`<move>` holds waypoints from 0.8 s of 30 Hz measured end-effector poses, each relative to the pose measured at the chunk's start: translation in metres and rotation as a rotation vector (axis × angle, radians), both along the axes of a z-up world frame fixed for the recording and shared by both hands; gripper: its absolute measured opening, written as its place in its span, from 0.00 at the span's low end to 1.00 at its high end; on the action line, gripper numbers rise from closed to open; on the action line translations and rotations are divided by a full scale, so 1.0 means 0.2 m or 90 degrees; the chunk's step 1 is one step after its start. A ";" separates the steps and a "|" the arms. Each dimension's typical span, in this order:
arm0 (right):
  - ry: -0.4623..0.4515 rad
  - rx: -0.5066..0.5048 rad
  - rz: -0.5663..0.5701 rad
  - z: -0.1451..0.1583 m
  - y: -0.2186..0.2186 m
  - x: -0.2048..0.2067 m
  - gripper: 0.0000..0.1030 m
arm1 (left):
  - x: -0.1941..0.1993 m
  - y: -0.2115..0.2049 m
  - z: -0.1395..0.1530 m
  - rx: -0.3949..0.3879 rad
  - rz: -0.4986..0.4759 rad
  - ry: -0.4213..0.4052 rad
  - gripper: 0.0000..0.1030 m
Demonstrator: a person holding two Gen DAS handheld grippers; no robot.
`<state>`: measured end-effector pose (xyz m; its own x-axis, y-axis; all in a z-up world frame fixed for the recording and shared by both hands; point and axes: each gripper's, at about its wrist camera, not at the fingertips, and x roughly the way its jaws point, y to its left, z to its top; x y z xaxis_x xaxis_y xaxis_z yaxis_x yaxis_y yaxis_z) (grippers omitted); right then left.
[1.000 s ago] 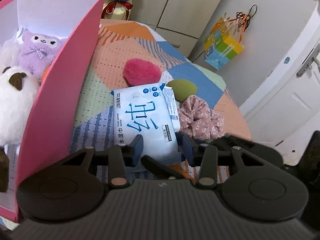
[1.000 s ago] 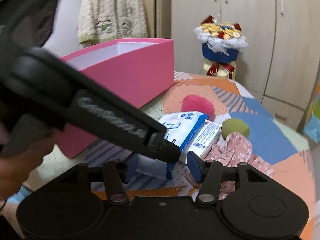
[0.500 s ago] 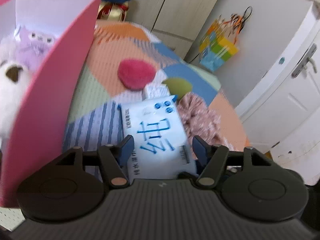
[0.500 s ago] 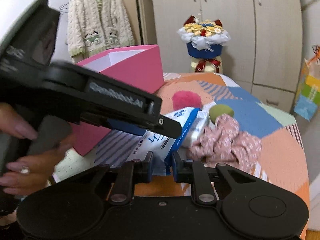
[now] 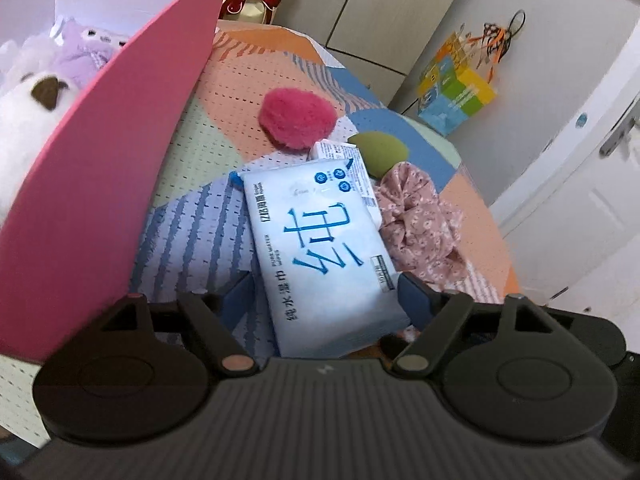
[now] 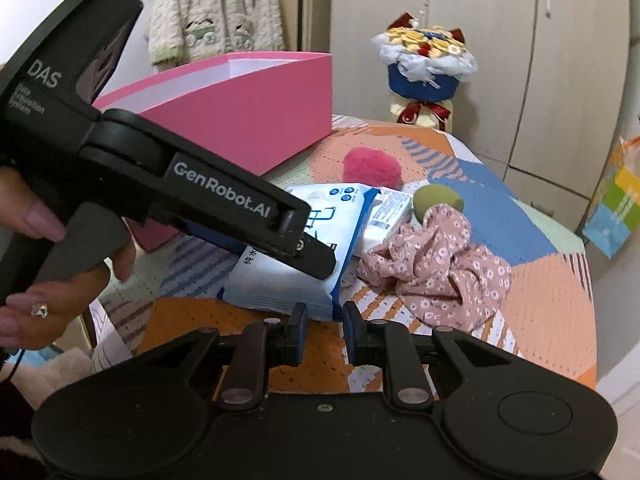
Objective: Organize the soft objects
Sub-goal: 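Grasp the white wet-wipes pack with the left gripper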
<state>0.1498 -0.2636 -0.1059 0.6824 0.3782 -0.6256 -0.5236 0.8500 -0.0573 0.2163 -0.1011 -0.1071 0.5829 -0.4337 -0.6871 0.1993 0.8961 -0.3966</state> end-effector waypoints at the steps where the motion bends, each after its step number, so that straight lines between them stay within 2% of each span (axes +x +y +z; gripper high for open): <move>1: -0.010 -0.013 0.015 0.01 0.01 -0.01 0.33 | 0.00 0.01 0.00 -0.002 0.004 -0.002 0.69; 3: -0.035 -0.053 0.050 0.03 0.05 -0.03 0.40 | -0.01 0.01 0.00 0.002 0.012 -0.005 0.60; 5: -0.047 -0.086 0.075 0.04 0.09 -0.02 0.50 | -0.01 0.01 -0.01 0.005 0.013 -0.010 0.56; 9: -0.045 -0.111 0.101 0.02 0.14 0.06 0.55 | -0.02 0.01 -0.01 0.009 0.015 -0.014 0.49; 11: -0.033 -0.099 0.110 0.01 0.15 0.10 0.63 | -0.03 0.01 -0.02 0.015 0.017 -0.017 0.46; 16: -0.032 -0.069 0.102 -0.01 0.15 0.09 0.69 | -0.04 0.02 -0.02 0.014 0.015 -0.024 0.40; 20: -0.025 -0.044 0.096 -0.04 0.15 0.10 0.81 | -0.05 0.03 -0.02 0.005 0.016 -0.019 0.38; 24: -0.007 0.001 0.083 -0.05 0.15 0.13 0.83 | -0.05 0.04 -0.02 -0.002 0.017 -0.013 0.38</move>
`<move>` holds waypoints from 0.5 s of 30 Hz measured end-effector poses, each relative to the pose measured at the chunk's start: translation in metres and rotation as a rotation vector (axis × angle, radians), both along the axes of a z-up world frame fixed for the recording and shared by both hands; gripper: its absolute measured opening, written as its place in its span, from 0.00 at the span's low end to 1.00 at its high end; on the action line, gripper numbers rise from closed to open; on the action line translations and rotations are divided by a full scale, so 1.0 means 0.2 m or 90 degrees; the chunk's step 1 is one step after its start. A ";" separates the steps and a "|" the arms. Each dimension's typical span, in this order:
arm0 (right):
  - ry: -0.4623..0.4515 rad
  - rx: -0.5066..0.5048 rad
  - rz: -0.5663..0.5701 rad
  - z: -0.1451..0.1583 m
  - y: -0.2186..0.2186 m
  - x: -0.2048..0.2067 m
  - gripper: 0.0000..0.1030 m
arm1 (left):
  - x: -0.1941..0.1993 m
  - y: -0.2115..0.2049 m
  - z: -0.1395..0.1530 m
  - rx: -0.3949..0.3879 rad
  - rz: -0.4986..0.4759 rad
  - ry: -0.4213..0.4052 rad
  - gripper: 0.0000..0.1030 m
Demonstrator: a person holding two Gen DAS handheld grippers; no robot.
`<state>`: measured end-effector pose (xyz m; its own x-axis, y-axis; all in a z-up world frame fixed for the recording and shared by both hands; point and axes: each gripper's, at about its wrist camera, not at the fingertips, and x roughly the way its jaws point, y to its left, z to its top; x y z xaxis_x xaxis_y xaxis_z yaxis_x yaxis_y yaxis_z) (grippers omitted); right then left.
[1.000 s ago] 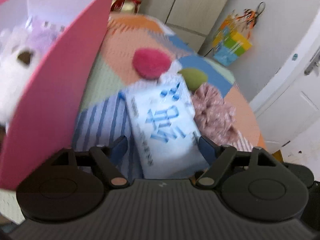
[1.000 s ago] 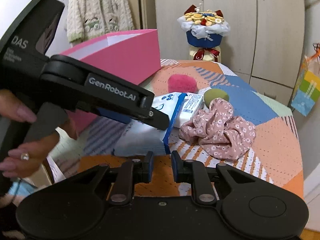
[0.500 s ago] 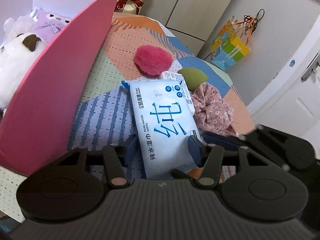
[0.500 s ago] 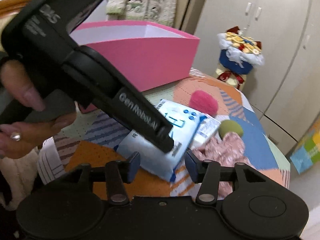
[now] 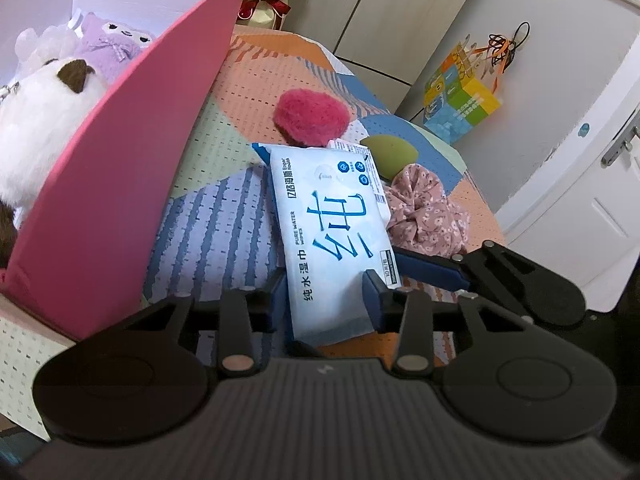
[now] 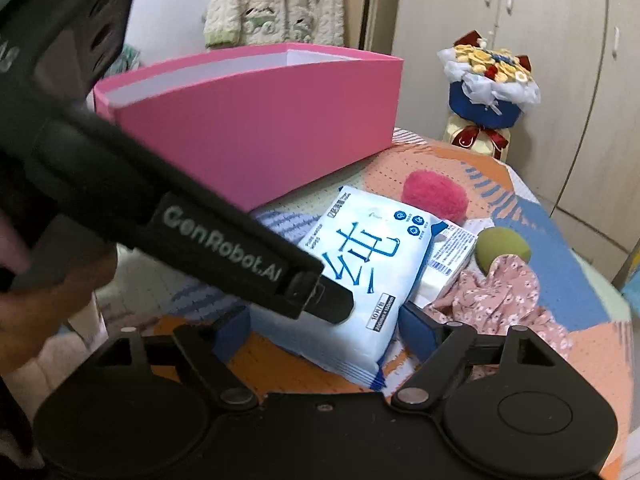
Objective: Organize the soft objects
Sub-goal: 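Grasp the white wet-wipes pack with the left gripper, then carry the wet-wipes pack into the pink box with the left gripper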
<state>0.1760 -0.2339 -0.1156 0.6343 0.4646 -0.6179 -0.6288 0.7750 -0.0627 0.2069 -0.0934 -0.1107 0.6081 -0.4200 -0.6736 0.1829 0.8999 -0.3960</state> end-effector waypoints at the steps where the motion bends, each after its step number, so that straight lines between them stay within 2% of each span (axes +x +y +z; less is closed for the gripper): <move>1: 0.002 0.005 -0.004 -0.01 0.00 0.01 0.84 | 0.00 0.00 0.00 0.001 -0.001 0.000 0.38; 5: 0.017 0.042 -0.029 -0.05 0.01 0.03 0.87 | -0.01 -0.01 0.00 0.000 -0.010 -0.001 0.37; 7: 0.022 0.061 -0.054 -0.06 0.01 0.04 0.86 | -0.02 -0.02 0.00 0.001 -0.019 0.001 0.32; 10: 0.014 0.072 -0.073 -0.06 0.02 0.02 0.76 | -0.04 -0.04 0.02 0.023 -0.026 -0.014 0.29; 15: -0.003 0.066 -0.097 -0.05 0.04 -0.05 0.73 | -0.07 -0.03 0.04 0.028 -0.049 -0.012 0.28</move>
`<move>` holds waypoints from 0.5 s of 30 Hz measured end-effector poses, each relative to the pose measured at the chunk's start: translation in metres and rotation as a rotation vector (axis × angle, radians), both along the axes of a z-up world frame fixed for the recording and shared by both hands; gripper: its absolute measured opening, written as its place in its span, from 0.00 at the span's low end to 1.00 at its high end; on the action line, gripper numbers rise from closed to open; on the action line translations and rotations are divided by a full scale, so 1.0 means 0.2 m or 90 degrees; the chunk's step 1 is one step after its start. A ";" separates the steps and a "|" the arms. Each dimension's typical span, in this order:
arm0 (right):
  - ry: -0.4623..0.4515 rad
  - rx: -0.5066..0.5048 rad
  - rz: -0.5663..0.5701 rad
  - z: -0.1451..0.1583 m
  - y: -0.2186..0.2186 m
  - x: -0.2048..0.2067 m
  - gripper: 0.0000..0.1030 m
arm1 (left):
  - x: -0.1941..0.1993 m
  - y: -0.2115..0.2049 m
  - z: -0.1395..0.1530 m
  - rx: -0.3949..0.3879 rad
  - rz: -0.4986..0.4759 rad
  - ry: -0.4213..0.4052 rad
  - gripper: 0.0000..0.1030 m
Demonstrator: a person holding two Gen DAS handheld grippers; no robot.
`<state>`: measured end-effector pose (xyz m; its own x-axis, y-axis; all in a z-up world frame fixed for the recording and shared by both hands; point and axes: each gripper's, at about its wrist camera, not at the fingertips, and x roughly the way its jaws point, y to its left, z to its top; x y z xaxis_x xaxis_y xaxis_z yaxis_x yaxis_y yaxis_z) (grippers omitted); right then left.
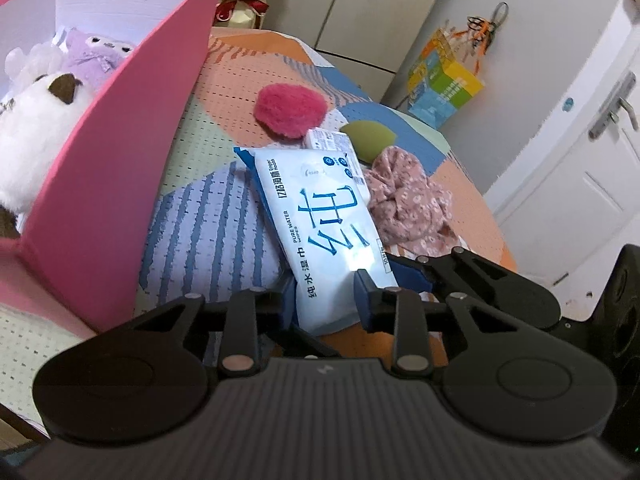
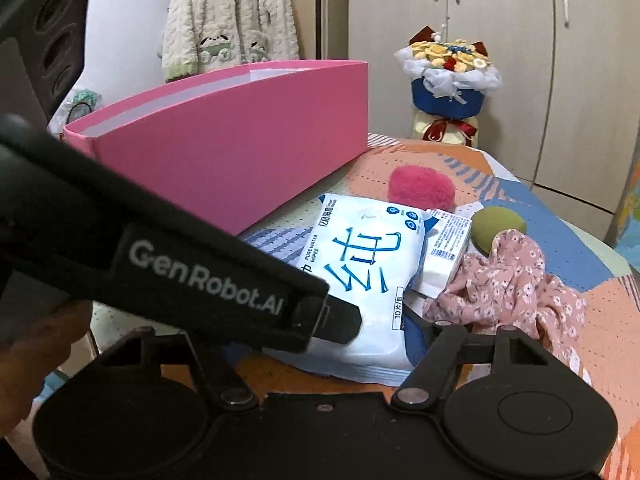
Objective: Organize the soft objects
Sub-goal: 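Carry the wet-wipes pack into the pink box with the left gripper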
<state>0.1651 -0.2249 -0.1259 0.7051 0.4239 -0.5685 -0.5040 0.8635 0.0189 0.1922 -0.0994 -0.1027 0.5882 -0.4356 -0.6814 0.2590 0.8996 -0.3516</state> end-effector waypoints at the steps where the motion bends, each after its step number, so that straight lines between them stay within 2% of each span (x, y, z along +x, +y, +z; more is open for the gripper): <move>1: -0.002 0.003 -0.007 0.01 0.00 -0.02 0.73 | -0.02 0.00 0.01 0.003 -0.008 -0.004 0.28; 4: -0.007 0.003 -0.024 0.04 0.01 -0.07 0.73 | -0.06 0.00 0.05 0.012 -0.032 -0.008 0.28; 11: 0.037 0.017 -0.053 0.14 0.04 -0.20 0.73 | -0.20 0.01 0.14 0.059 -0.085 -0.005 0.31; 15: 0.039 0.014 -0.057 0.19 0.06 -0.29 0.73 | -0.28 0.05 0.19 0.057 -0.109 -0.002 0.31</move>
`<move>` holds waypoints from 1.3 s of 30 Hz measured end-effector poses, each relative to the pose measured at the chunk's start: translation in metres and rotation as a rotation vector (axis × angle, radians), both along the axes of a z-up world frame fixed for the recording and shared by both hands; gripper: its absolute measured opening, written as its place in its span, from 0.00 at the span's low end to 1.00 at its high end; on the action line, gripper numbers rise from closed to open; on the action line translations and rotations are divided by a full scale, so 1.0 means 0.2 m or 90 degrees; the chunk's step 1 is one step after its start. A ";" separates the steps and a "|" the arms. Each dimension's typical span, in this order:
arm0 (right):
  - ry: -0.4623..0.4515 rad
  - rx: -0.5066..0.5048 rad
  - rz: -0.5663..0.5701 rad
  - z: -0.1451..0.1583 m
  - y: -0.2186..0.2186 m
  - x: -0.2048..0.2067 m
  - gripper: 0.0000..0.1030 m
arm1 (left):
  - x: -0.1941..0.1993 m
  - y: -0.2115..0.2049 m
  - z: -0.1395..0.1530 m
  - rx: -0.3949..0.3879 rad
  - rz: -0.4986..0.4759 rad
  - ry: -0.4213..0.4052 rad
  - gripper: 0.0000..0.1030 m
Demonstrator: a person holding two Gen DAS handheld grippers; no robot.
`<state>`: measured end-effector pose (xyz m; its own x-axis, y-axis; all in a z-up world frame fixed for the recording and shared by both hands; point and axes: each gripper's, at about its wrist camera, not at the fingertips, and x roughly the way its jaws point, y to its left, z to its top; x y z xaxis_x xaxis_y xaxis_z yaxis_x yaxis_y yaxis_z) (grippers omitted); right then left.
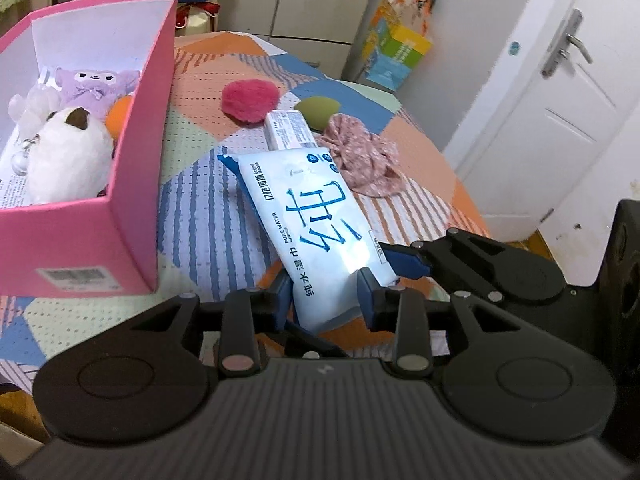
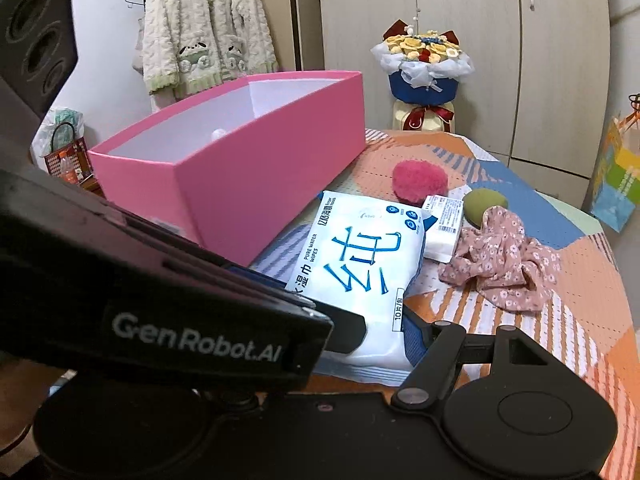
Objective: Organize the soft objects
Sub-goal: 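Carry the wet-wipes pack into the pink box with the left gripper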
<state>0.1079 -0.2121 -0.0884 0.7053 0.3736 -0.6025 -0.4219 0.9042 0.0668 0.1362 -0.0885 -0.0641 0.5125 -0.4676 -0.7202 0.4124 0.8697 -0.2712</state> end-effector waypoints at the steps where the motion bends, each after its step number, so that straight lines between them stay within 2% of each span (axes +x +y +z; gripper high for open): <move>1: -0.001 -0.001 0.000 0.02 0.01 -0.02 0.73 | -0.02 0.01 0.01 0.000 -0.005 0.000 0.31; 10: 0.002 -0.030 0.007 0.20 0.10 -0.16 0.73 | -0.15 0.14 0.18 -0.017 -0.050 0.004 0.31; 13: -0.023 -0.054 0.020 0.27 0.15 -0.23 0.73 | -0.20 0.19 0.25 -0.023 -0.058 -0.014 0.32; 21: -0.097 -0.068 0.061 0.45 0.30 -0.30 0.72 | -0.29 0.39 0.42 -0.033 -0.045 -0.067 0.32; 30: -0.134 -0.056 0.108 0.55 0.50 -0.21 0.72 | -0.25 0.61 0.53 -0.036 -0.006 -0.106 0.32; 36: -0.140 -0.023 0.126 0.55 0.63 -0.05 0.72 | -0.11 0.75 0.55 -0.029 0.028 -0.123 0.32; 39: -0.125 -0.005 0.141 0.53 0.70 0.06 0.72 | 0.00 0.83 0.54 -0.021 0.059 -0.114 0.32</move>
